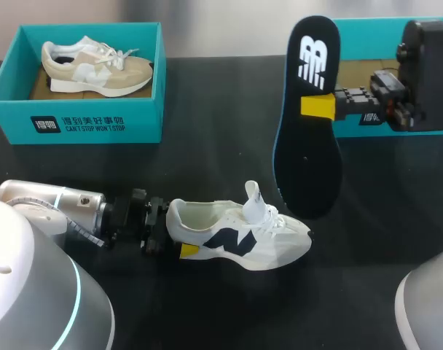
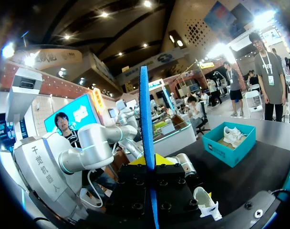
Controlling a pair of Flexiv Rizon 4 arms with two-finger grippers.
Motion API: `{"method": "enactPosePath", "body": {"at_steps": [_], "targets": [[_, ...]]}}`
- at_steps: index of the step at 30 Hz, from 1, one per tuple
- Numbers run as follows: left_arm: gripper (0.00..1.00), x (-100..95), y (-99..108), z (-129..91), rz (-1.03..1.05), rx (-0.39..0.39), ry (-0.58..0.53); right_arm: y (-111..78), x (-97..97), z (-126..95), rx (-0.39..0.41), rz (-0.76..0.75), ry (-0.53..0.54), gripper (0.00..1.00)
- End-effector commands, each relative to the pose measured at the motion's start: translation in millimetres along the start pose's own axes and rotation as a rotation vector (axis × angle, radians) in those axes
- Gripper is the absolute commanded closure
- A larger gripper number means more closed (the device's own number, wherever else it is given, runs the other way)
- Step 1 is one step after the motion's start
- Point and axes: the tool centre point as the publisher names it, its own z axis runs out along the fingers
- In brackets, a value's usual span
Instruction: Take the shoe out of the shoebox, open the shoe tongue, remove and reinsert the insole, then place the shoe into the shoebox
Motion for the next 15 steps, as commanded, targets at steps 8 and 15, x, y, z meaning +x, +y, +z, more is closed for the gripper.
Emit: {"method": "enactPosePath", "body": {"at_steps": [8, 15], "targets": [[1.0, -0.1, 0.1, 1.0, 0.0, -0.002, 0.0, -6.2, 10.4, -14.0, -0.01, 0.001, 0.015, 1.0], [0.51, -1.2, 1.9, -1.3, -0.006, -0.005, -0.009, -6.2, 10.4, -14.0, -0.01, 0.001, 0.015, 1.0]]}}
